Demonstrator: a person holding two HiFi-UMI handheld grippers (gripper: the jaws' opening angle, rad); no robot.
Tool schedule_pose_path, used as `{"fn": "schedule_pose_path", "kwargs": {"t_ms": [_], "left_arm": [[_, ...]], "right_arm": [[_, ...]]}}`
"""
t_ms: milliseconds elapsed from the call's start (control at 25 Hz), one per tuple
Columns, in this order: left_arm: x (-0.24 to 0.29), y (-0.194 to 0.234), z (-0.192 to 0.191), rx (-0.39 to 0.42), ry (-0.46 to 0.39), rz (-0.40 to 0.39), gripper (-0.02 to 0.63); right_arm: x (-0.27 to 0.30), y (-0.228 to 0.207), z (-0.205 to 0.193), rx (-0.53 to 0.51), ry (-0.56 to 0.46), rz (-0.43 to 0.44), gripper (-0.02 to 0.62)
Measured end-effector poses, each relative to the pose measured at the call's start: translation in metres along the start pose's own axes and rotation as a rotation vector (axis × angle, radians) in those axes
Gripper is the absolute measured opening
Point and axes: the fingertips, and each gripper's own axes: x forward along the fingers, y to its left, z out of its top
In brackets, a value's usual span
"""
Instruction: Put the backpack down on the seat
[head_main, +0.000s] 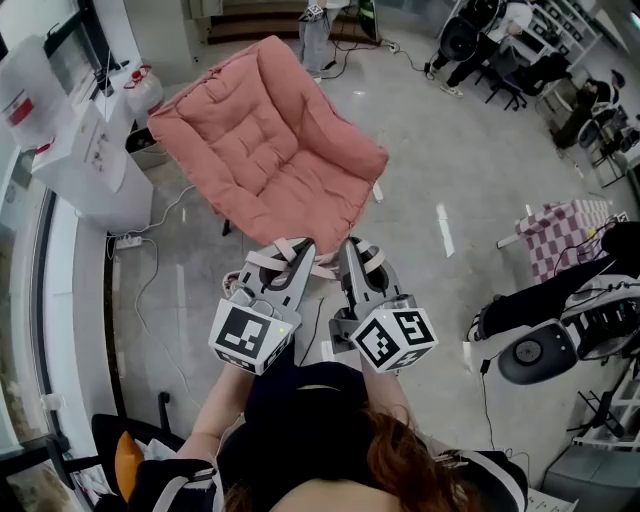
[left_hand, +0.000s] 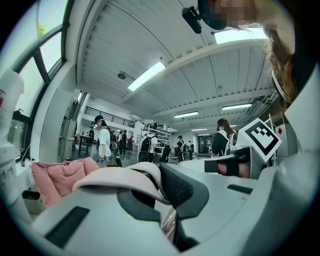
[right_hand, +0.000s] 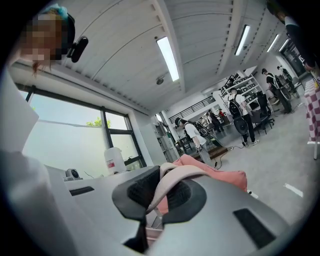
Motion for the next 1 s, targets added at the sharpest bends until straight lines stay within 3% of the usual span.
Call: {"fn": "schedule_pose_path", "kwargs": {"t_ms": [320, 1000], "left_arm": [[0.028, 0.039, 0.027, 0.013, -0.049, -0.003, 0.017], [0.079, 0.145, 0.041, 0.030, -0.053, -0.040, 0.017]], "right_arm": [[0.047, -0.004, 0.023, -0.001, -0.026, 0.004, 0.044], [0.163, -0.010, 0.037, 0.003, -0.061, -0.011, 0.044]]}}
